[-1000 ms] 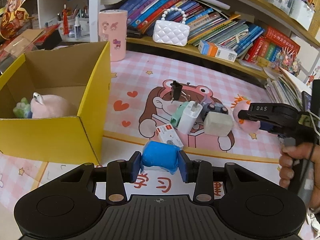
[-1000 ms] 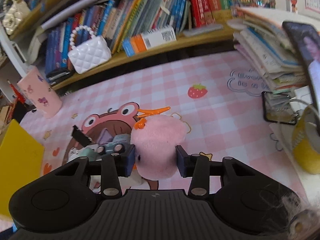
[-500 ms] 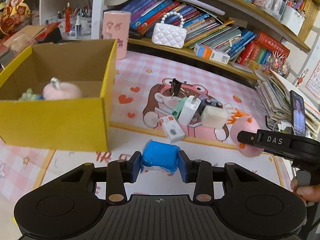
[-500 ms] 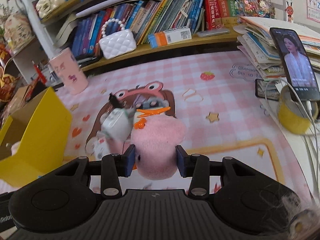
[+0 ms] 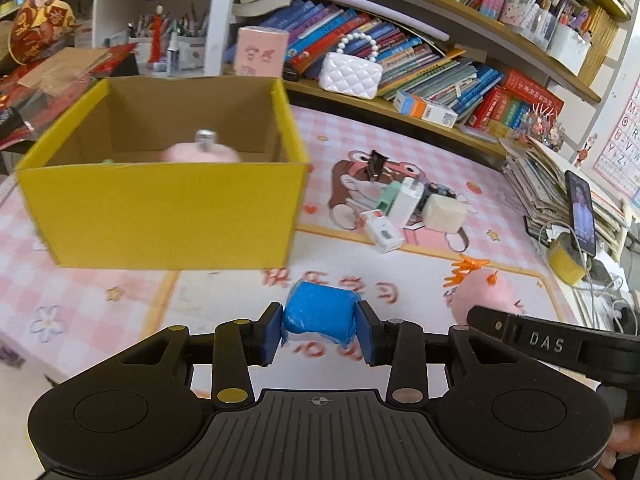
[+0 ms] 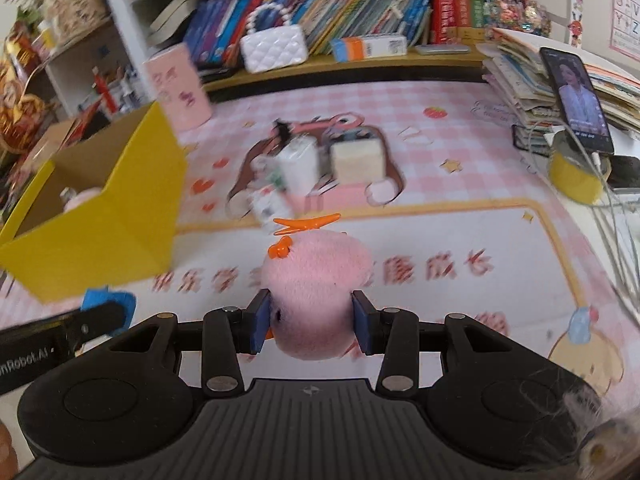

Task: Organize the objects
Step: 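Carry the blue toy and pink chick over the yellow box with both grippers, then open both grippers to drop the blue toy and chick into the box, then withdraw both grippers from the box toward the remaining small items, then grasp the white cat card with the left gripper while the right gripper grasps the white eraser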

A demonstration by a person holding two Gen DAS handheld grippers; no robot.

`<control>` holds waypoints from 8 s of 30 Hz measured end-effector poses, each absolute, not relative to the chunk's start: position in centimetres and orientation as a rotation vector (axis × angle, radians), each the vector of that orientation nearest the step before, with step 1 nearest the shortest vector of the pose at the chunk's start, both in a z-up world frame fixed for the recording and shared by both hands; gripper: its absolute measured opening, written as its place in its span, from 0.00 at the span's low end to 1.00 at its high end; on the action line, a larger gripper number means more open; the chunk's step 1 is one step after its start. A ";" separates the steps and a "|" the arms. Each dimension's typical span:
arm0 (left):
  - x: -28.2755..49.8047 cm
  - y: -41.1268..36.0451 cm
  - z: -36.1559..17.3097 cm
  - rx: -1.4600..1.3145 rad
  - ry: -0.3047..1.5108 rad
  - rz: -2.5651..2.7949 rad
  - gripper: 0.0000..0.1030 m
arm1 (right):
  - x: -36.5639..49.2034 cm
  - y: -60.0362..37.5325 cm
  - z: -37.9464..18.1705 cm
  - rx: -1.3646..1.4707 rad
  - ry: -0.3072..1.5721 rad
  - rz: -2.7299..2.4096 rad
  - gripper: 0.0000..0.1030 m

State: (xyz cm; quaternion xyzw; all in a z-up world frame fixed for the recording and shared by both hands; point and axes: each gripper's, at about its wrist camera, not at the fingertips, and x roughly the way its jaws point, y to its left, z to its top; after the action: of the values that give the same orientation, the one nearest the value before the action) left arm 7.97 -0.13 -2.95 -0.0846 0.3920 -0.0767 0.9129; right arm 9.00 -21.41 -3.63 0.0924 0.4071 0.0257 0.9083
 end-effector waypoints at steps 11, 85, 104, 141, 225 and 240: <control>4.2 6.3 -2.4 -0.195 0.775 -0.117 0.36 | 5.0 -12.9 -3.5 0.123 0.855 0.148 0.38; 21.8 13.2 -1.7 -0.043 0.731 0.106 0.38 | 32.1 3.5 -2.8 -0.340 0.810 0.473 0.35; 17.1 13.9 2.8 -0.085 0.547 0.130 0.83 | 27.4 0.2 3.4 -0.119 0.593 0.351 0.58; 1.3 17.2 -0.5 -0.110 0.671 0.115 0.88 | 4.5 -0.4 -1.4 -0.100 0.703 0.220 0.62; 22.5 -13.9 -6.4 0.022 0.840 -0.072 0.78 | 16.6 -32.2 -4.8 0.068 0.777 -0.121 0.70; 26.0 -14.5 -9.0 0.031 0.916 -0.016 0.54 | 21.7 -30.9 -5.8 0.018 0.747 0.003 0.70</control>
State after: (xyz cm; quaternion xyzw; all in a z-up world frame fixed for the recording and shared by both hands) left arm 25.95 -14.51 -9.02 0.0152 0.4421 -0.0076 0.8968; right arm 21.72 -30.91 -5.79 0.0089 0.3650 0.0015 0.9310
